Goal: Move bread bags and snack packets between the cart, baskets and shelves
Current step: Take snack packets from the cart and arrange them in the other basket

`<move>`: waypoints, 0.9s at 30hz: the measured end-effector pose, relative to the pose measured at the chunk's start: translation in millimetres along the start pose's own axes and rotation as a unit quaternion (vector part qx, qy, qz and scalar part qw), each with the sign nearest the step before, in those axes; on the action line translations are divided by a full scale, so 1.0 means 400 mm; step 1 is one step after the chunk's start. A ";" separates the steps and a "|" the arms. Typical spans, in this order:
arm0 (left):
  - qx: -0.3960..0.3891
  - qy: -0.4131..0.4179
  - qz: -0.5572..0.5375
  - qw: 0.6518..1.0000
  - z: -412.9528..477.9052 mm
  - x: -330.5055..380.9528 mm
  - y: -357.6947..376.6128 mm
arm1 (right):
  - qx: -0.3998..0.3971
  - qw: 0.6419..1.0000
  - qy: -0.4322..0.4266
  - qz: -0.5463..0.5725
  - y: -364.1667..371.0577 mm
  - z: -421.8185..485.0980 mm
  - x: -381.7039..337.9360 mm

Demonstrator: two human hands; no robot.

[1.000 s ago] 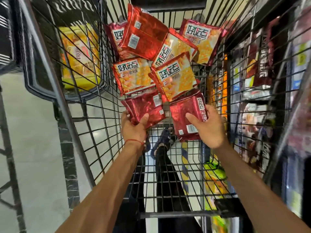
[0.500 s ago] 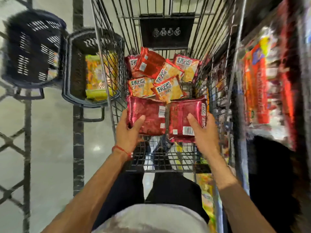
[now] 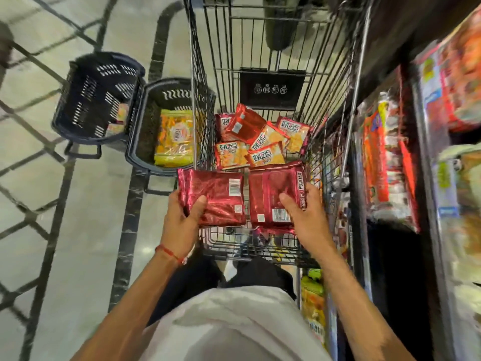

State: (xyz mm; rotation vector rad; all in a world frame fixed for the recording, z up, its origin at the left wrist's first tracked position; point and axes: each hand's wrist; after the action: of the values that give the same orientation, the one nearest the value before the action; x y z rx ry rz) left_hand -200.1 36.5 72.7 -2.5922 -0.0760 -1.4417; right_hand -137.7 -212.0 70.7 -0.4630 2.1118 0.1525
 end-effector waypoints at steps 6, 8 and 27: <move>0.022 0.033 0.004 0.999 -0.063 -0.016 -0.090 | -0.027 0.997 -0.027 -0.068 0.069 -0.063 -0.062; 0.024 0.041 -0.002 0.999 -0.093 -0.035 -0.129 | -0.034 0.993 -0.063 -0.091 0.107 -0.094 -0.087; 0.006 0.149 0.091 0.985 -0.445 -0.184 -0.521 | -0.105 0.986 -0.113 -0.063 0.622 -0.416 -0.126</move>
State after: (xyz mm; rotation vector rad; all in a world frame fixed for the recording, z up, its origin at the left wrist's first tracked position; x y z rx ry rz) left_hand -415.2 212.8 128.6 -2.2736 0.1866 -1.7300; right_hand -338.6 -16.5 187.4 -0.6701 1.8473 0.3401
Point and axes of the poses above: each hand's wrist, its own z-axis towards the middle knuckle, its own y-axis out of the palm, x = y × z, and after that the axes turned 14 degrees about -x, right-handed
